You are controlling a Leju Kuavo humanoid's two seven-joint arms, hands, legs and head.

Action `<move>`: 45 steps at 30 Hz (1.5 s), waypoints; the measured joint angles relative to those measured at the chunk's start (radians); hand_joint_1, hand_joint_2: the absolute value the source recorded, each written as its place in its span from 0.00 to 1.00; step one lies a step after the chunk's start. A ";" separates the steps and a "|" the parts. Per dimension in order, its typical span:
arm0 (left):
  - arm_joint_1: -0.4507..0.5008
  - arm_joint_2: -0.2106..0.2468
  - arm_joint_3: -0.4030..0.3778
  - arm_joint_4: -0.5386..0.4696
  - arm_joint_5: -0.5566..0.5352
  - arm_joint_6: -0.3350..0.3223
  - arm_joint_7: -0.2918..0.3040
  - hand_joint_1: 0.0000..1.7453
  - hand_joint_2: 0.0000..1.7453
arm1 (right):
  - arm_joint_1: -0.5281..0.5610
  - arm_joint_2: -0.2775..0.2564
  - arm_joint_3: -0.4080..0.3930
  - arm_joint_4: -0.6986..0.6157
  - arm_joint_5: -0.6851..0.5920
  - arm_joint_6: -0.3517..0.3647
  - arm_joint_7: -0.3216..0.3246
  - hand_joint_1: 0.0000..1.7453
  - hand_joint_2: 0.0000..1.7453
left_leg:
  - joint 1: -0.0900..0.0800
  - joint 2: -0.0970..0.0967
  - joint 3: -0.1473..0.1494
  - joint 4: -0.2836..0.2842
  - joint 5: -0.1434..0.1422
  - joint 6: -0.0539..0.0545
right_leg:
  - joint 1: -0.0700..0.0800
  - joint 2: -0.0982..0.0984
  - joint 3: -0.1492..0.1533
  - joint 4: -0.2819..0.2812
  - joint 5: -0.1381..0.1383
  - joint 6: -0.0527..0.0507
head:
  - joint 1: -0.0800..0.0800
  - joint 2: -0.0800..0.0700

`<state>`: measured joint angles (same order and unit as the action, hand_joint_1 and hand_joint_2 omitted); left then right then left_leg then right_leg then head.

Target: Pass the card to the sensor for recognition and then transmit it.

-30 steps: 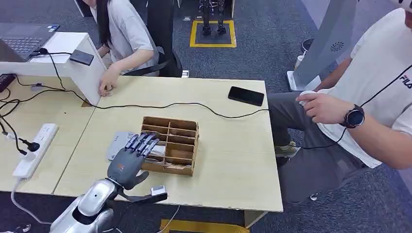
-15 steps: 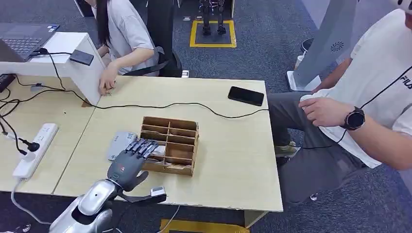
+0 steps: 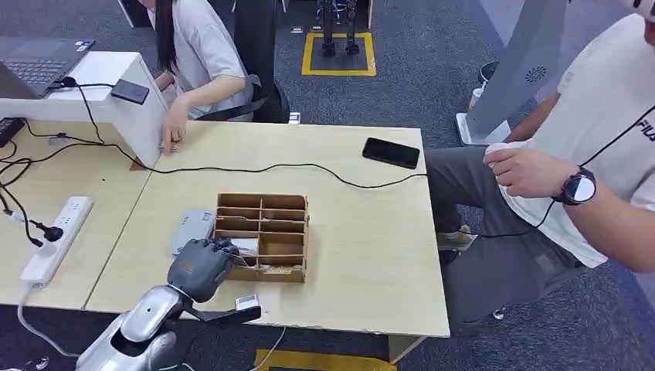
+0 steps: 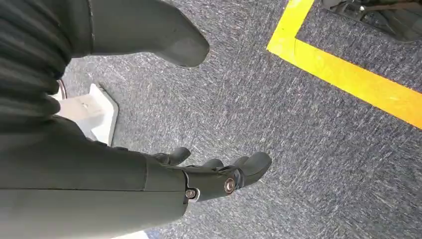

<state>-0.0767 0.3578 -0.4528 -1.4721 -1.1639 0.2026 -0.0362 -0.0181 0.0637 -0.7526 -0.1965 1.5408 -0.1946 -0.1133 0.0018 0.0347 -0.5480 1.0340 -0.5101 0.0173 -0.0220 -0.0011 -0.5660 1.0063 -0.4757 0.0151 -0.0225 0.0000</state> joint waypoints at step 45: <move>-0.290 0.270 0.394 0.044 -0.152 0.032 0.165 1.00 1.00 | -0.012 0.004 -0.004 0.000 0.032 -0.015 0.000 0.00 1.00 | 0.002 0.000 -0.001 0.000 0.003 -0.003 | 0.003 0.001 -0.002 0.001 0.002 -0.002 | 0.000 0.000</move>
<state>-0.3668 0.6275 -0.0591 -1.4278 -1.3161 0.2343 0.1286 -0.0300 0.0679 -0.7565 -0.1965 1.5732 -0.2094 -0.1129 0.0040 0.0352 -0.5494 1.0340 -0.5073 0.0143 -0.0194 -0.0005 -0.5682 1.0071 -0.4741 0.0127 -0.0225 0.0000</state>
